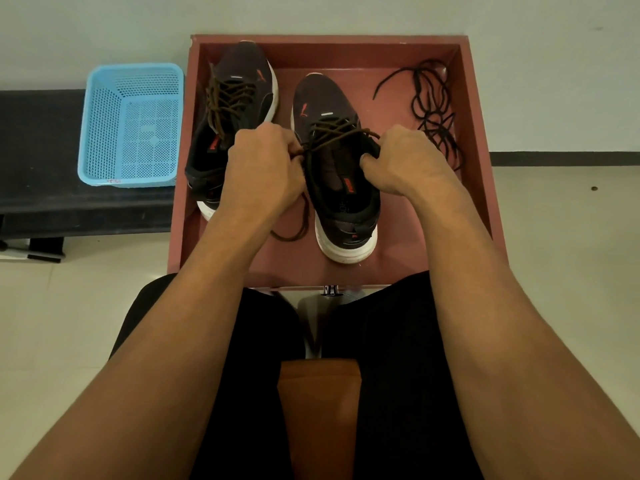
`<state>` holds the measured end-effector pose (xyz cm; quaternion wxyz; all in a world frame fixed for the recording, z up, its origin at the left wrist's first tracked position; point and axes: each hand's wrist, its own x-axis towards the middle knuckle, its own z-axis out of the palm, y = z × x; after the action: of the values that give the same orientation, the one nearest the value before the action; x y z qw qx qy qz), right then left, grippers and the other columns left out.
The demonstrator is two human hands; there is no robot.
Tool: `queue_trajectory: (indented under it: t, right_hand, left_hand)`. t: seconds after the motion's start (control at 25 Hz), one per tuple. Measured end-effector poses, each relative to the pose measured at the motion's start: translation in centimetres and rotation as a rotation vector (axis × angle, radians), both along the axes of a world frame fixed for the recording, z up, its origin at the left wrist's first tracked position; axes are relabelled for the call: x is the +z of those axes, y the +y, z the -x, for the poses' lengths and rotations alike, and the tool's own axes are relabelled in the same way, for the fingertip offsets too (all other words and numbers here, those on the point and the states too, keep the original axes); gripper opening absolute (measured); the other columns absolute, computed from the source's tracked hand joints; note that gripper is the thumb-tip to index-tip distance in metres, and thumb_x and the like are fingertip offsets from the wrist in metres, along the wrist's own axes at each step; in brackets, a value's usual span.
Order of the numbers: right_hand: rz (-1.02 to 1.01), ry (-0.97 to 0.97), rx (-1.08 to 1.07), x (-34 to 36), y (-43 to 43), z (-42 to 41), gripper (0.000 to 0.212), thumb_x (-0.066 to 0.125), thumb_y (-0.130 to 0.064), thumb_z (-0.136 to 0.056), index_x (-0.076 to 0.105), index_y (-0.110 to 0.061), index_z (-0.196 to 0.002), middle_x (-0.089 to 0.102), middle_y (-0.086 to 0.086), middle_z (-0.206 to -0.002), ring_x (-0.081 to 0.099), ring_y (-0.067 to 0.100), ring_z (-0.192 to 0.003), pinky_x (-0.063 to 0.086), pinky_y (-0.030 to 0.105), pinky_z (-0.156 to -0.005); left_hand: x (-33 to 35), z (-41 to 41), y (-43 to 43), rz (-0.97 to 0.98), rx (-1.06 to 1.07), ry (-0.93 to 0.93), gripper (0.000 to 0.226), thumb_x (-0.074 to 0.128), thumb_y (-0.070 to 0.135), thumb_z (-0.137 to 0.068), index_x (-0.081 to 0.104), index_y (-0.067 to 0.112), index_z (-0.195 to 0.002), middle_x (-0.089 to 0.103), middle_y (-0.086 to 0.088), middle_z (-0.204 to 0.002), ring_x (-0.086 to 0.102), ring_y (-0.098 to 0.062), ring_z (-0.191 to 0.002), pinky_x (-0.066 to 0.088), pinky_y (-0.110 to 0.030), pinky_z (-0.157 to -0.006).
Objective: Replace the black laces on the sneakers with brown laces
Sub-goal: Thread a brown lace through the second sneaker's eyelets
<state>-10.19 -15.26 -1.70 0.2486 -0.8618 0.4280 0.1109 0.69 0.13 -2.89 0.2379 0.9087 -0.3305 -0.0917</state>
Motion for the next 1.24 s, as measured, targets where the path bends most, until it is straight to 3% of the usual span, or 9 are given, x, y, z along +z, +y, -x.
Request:
queue_trajectory:
  t: [0.2,0.28,0.44,0.6,0.76,0.92,1.0,1.16,1.24]
  right_hand:
    - [0.008,-0.04,-0.052,-0.2,-0.2,-0.1,0.026,0.059,-0.024,-0.102,0.051,-0.011,-0.082,0.052,0.003,-0.073,0.055,0.02,-0.064,0.034,0.026,-0.049]
    - [0.011,-0.041,-0.052,-0.1,-0.2,0.0,0.029,0.059,-0.025,-0.102,0.049,-0.011,-0.079,0.051,0.002,-0.073,0.057,0.023,-0.069,0.034,0.027,-0.05]
    - [-0.012,-0.018,-0.003,-0.3,-0.2,0.1,0.021,0.06,-0.033,-0.101,0.053,-0.015,-0.094,0.05,0.001,-0.076,0.059,0.028,-0.083,0.045,0.035,-0.068]
    - [-0.087,0.051,0.014,0.0,-0.3,-0.1,0.023,0.065,-0.039,-0.095,0.058,-0.017,-0.097,0.059,0.003,-0.084,0.067,0.03,-0.088,0.059,0.043,-0.082]
    - [-0.112,0.057,0.033,0.3,0.1,-0.4,0.011,0.055,-0.02,-0.1,0.057,-0.012,-0.093,0.064,0.008,-0.081,0.068,0.024,-0.073,0.051,0.031,-0.061]
    - [-0.124,0.061,0.03,0.8,0.5,-0.3,0.014,0.051,-0.01,-0.099,0.06,-0.009,-0.087,0.069,0.009,-0.074,0.069,0.021,-0.063,0.05,0.028,-0.055]
    - [-0.124,0.069,0.035,0.8,0.6,-0.3,0.017,0.051,-0.009,-0.098,0.058,-0.01,-0.082,0.068,0.009,-0.072,0.068,0.02,-0.061,0.049,0.028,-0.054]
    - [-0.129,0.076,0.046,0.4,0.1,-0.2,0.017,0.052,-0.012,-0.098,0.055,-0.013,-0.081,0.067,0.01,-0.079,0.067,0.023,-0.068,0.047,0.029,-0.055]
    - [-0.141,0.072,0.044,0.3,-0.2,-0.2,0.016,0.052,-0.013,-0.098,0.054,-0.014,-0.082,0.066,0.01,-0.081,0.068,0.024,-0.072,0.049,0.031,-0.058]
  left_hand:
    - [-0.7,0.8,0.5,-0.48,-0.012,0.085,0.027,0.074,0.014,-0.091,0.063,0.004,-0.113,0.06,-0.021,-0.113,0.06,-0.036,-0.092,0.049,-0.039,-0.073]
    - [-0.7,1.1,0.6,-0.527,-0.045,0.104,0.028,0.074,0.014,-0.091,0.06,0.004,-0.113,0.056,-0.019,-0.107,0.058,-0.036,-0.09,0.05,-0.041,-0.074]
    - [-0.4,0.1,0.3,-0.177,-0.055,0.001,0.017,0.067,0.021,-0.092,0.075,0.018,-0.106,0.07,-0.012,-0.096,0.069,-0.036,-0.088,0.062,-0.047,-0.082]
    - [0.3,-0.1,-0.5,0.055,-0.007,0.038,0.02,0.067,0.019,-0.097,0.078,0.021,-0.114,0.077,-0.002,-0.101,0.072,-0.025,-0.097,0.06,-0.041,-0.093]
    - [0.2,-0.3,-0.4,-0.044,0.028,0.002,0.013,0.067,0.017,-0.095,0.078,0.017,-0.102,0.074,-0.009,-0.095,0.071,-0.032,-0.093,0.059,-0.039,-0.084]
    - [-0.1,0.5,0.1,-0.498,-0.012,0.059,0.032,0.07,0.016,-0.093,0.061,0.004,-0.122,0.058,-0.024,-0.121,0.062,-0.044,-0.109,0.052,-0.045,-0.083]
    - [-0.3,1.0,0.0,-0.578,-0.06,0.098,0.032,0.071,0.016,-0.093,0.057,0.005,-0.12,0.056,-0.022,-0.12,0.061,-0.042,-0.109,0.05,-0.044,-0.081]
    - [-0.8,0.1,0.1,-0.343,-0.028,0.06,0.02,0.069,0.02,-0.092,0.066,0.008,-0.107,0.061,-0.015,-0.102,0.067,-0.038,-0.096,0.059,-0.044,-0.084]
    - [-0.3,-0.4,0.1,-0.089,-0.027,0.07,0.02,0.065,0.021,-0.095,0.075,0.016,-0.111,0.071,-0.006,-0.1,0.068,-0.023,-0.089,0.054,-0.025,-0.082]
